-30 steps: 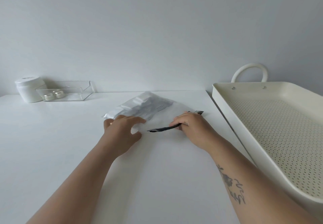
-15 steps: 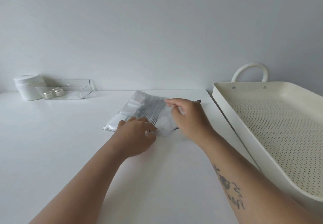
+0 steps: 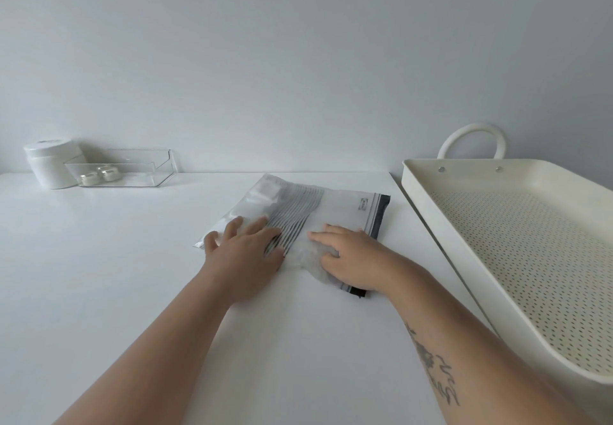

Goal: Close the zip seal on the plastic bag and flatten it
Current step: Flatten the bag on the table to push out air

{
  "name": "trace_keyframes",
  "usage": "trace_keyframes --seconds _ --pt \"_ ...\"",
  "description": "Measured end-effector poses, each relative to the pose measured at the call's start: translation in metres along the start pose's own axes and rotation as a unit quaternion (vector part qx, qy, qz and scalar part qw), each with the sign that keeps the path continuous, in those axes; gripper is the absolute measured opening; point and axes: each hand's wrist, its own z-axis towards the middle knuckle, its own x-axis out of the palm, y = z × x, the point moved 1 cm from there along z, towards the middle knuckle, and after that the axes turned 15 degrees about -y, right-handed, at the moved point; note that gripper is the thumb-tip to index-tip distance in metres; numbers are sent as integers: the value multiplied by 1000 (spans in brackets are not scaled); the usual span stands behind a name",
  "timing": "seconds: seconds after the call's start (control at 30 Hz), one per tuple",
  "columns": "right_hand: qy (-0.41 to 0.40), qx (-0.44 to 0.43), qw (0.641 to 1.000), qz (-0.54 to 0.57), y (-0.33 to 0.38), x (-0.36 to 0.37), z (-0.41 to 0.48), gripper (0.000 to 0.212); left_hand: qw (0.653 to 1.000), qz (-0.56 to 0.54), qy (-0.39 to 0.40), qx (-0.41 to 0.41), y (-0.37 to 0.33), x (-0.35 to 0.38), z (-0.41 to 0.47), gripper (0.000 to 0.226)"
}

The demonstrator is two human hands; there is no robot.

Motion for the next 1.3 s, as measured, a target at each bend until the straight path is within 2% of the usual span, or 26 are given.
trace_keyframes --seconds 0.17,0.3,0.4,0.47,0.53,0.6,0.7,0.77,0.9,1.0,1.13,1.2,1.3 --pt "-13 25 997 -74 -15 -11 0 53 999 48 -21 13 -3 -8 -2 44" --pt "-145 67 985 -69 -16 -21 -1 33 996 51 -62 28 -13 -21 -6 44" --pt "-247 45 964 -89 -7 -24 0 26 989 15 -146 31 -19 -27 -3 36" --pt "-280 13 959 -51 7 -20 2 22 989 10 -147 31 -19 -25 -2 37" --pt "-277 -24 960 -16 20 -11 5 25 996 12 -85 19 -16 -19 -1 43" --pt "-232 -45 971 -32 25 1 6 35 999 26 -26 17 -13 -13 -3 43" --pt "-132 -19 988 -83 19 9 3 50 998 58 -23 19 -14 -11 -5 42" --pt "-99 -5 990 -104 15 7 2 49 996 77 -36 4 -18 -16 -5 48" --pt "-171 -7 980 -103 22 -6 1 39 995 66 -70 -30 -24 -30 -4 49" --pt "-218 1 970 -105 25 -9 0 41 992 21 -102 -65 -26 -40 -4 41" --pt "-307 -29 948 -74 33 -9 -1 26 987 22 -156 -33 -28 -38 -3 43" --pt "-331 -60 941 -46 41 -8 1 20 992 34 -109 -51 -27 -37 -3 47" --pt "-304 -82 949 -8 52 -1 7 33 997 43 -18 -61 -23 -29 -7 49"
